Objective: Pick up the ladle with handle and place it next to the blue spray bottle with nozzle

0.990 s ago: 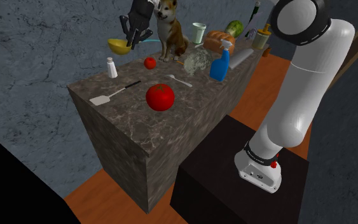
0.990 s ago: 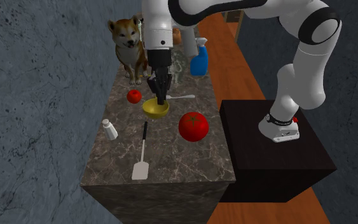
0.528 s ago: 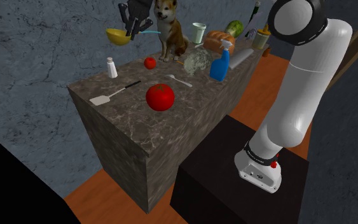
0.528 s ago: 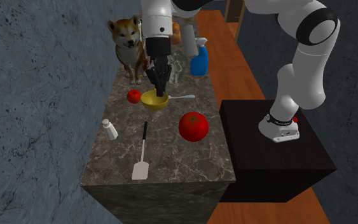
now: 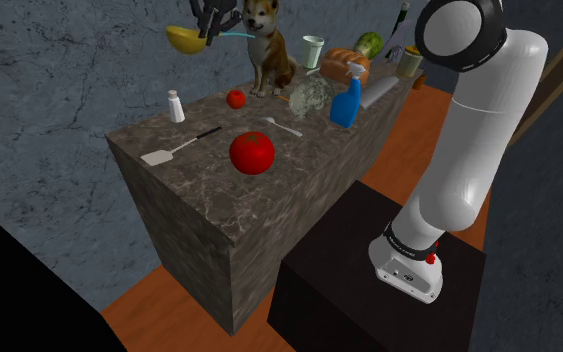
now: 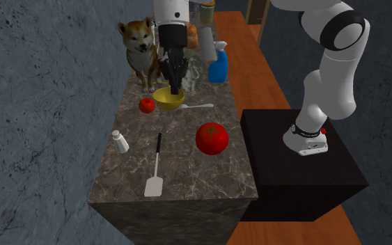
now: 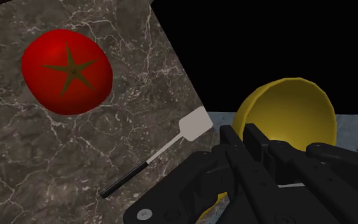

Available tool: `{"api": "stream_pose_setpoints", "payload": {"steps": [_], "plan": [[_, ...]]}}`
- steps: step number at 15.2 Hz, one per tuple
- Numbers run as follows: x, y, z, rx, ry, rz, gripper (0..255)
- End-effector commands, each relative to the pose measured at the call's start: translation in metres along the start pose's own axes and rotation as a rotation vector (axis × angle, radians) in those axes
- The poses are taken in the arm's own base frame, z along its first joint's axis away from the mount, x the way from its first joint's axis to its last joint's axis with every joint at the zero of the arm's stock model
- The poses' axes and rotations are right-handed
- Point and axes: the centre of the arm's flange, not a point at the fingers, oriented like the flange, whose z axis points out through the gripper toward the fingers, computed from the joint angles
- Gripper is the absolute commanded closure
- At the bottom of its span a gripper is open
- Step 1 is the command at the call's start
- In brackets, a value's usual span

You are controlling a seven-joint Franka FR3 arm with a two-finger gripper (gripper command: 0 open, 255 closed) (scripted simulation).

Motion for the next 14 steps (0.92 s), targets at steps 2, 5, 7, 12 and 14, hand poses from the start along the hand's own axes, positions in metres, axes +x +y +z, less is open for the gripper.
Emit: {"api": "stream_pose_setpoints", "payload": {"steps": [2, 5, 7, 12, 14], "plan": [[-0.007, 0.029, -0.016, 0.0, 0.0, 0.0, 255], [-0.014, 0.064, -0.033, 0.0, 0.0, 0.0, 255], [-0.019, 0.087, -0.044, 0.0, 0.0, 0.0, 255], [-0.03, 0.146, -0.072, 0.0, 0.0, 0.0, 255], [-0.035, 0.169, -0.083, 0.0, 0.0, 0.0, 255]]}}
